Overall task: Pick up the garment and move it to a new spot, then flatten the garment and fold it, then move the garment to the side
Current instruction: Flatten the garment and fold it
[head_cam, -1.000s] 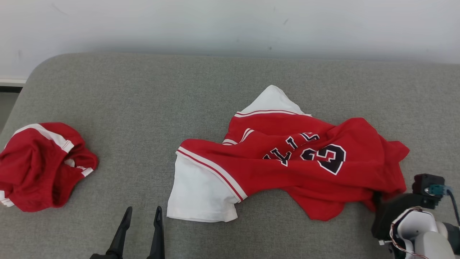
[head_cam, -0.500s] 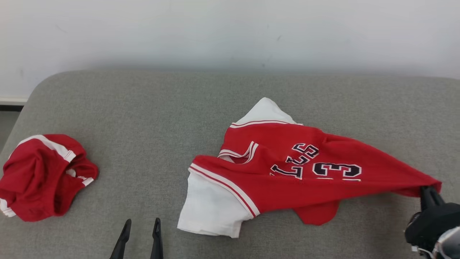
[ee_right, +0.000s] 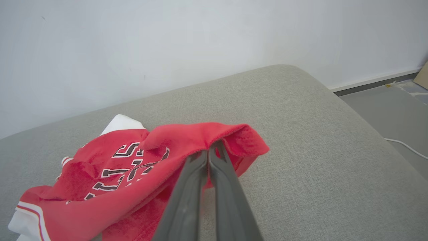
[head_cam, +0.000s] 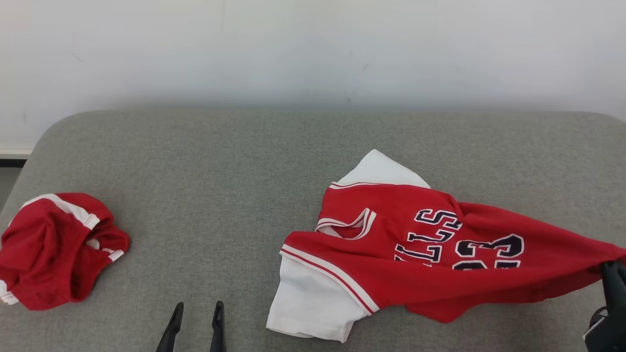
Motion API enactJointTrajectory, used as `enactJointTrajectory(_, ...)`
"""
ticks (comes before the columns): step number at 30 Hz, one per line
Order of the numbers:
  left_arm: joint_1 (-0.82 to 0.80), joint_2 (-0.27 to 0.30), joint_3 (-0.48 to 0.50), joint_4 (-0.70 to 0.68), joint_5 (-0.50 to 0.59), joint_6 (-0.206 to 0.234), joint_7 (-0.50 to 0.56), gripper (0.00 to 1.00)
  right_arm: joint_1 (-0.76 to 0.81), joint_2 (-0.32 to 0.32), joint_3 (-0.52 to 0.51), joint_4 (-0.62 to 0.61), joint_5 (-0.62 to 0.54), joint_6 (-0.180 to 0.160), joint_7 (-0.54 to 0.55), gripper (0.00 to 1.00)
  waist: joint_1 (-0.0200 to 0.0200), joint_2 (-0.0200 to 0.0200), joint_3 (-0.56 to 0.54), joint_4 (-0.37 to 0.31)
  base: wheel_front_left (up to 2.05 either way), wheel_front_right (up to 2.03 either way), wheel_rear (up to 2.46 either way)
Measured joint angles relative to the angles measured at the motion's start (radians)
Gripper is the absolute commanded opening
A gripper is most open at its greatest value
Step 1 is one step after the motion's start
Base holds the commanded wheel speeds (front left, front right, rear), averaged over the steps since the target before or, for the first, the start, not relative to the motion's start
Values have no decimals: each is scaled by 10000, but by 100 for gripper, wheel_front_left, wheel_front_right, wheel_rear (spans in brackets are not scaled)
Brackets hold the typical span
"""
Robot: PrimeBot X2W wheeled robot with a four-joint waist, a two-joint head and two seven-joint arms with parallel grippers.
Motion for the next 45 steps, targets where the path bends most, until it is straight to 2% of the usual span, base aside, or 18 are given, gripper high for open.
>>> enactJointTrajectory(4,-82,0,-71,23,-17,-29,0,100,-575,2,150,466,-629,0,752,0,0,0,97,156,0,0,0)
enactJointTrajectory(7,-250,-4,-73,17,-29,-29,0,100,-1555,-36,318,1480,-1214,0,976,0,0,0,211,341,0,0,0)
enactJointTrajectory(9,-352,-4,-73,29,-29,-33,0,100,-2307,-359,493,2410,-1499,0,963,0,1,0,295,490,0,0,0)
enactJointTrajectory(10,-452,-4,-77,31,-29,-65,0,100,-2912,-746,704,3237,-1716,0,838,0,1,1,380,660,0,0,0)
enactJointTrajectory(14,-609,-2,-119,31,-75,-71,0,100,-4046,-1402,997,4853,-2150,0,274,0,1,1,572,1025,0,0,0)
enactJointTrajectory(16,-636,-4,-130,29,-86,-69,0,100,-4340,-1561,1043,5229,-2288,0,38,0,1,1,628,1119,0,0,0)
enactJointTrajectory(23,-762,-4,-157,12,-169,-27,0,100,-5994,-2280,911,6815,-3168,0,-2036,0,2,1,1078,1602,0,0,0)
enactJointTrajectory(24,-762,-2,-159,12,-174,-13,0,100,-6142,-2284,913,6993,-3187,2,-2217,18,2,1,1133,1644,0,0,0)
enactJointTrajectory(25,-762,-2,-159,12,-176,6,0,100,-6255,-2270,915,7166,-3187,0,-2320,100,2,1,1179,1678,0,0,0)
enactJointTrajectory(30,-762,-2,-203,13,-219,52,0,100,-6437,-2061,1139,7791,-2863,10,-2328,100,2,1,1242,1662,0,0,0)
enactJointTrajectory(34,-755,-2,-205,17,-272,94,0,100,-6253,-1868,1338,7697,-2318,10,-2006,100,2,1,1156,1500,0,0,0)
enactJointTrajectory(40,-686,-2,-174,19,-272,98,0,100,-4985,-1499,1469,6445,-1806,10,-1379,100,2,1,999,1195,0,0,0)
enactJointTrajectory(45,-602,-4,-155,29,-259,88,0,100,-3492,-988,1634,5166,-1847,10,-813,100,2,1,874,887,0,0,0)
